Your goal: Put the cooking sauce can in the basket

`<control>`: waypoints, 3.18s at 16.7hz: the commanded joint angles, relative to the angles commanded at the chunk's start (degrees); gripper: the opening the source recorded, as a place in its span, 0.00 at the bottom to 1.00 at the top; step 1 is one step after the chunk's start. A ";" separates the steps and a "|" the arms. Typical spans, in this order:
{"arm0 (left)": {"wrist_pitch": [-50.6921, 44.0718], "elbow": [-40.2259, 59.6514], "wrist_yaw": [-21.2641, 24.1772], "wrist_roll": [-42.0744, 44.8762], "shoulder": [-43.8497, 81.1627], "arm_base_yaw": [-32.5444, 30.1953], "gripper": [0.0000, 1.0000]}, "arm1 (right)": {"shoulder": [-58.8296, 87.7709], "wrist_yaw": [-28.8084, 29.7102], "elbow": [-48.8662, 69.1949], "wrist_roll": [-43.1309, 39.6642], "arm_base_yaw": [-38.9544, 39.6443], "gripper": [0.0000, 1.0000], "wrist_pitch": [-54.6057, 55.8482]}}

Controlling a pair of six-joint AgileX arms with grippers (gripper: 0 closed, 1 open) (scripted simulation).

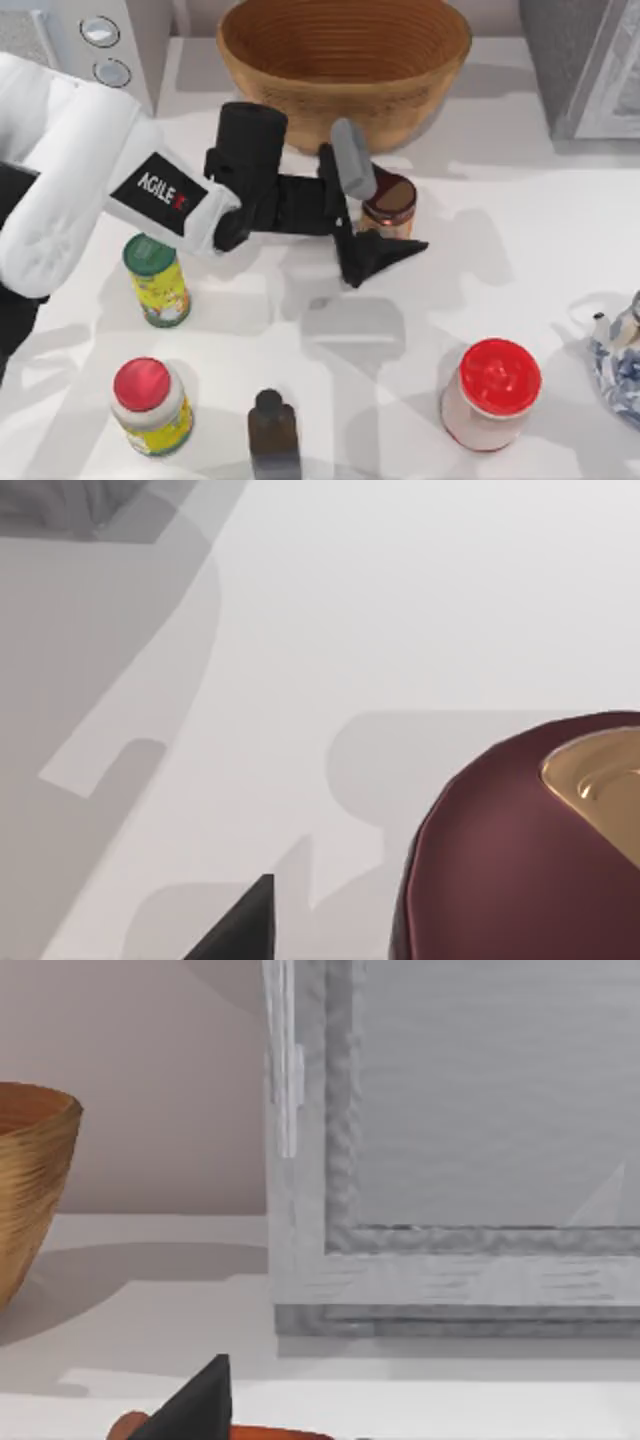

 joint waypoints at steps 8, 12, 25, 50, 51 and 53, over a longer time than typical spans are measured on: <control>0.00 0.00 0.00 0.00 0.00 0.00 0.10 | 0.00 0.00 0.00 0.00 0.00 1.00 0.00; 0.00 0.00 0.00 0.00 0.00 0.00 0.00 | 0.00 0.00 0.00 0.00 0.00 1.00 0.00; -3.88 -8.10 1.43 2.40 -10.79 2.58 0.00 | 0.00 0.00 0.00 0.00 0.00 1.00 0.00; -16.94 -24.00 3.48 6.54 -35.61 8.43 0.00 | 0.00 0.00 0.00 0.00 0.00 1.00 0.00; -17.78 -21.42 2.00 5.46 -34.80 8.32 0.00 | 0.00 0.00 0.00 0.00 0.00 1.00 0.00; -19.81 -15.34 -1.61 2.81 -32.84 8.07 0.00 | 0.00 0.00 0.00 0.00 0.00 1.00 0.00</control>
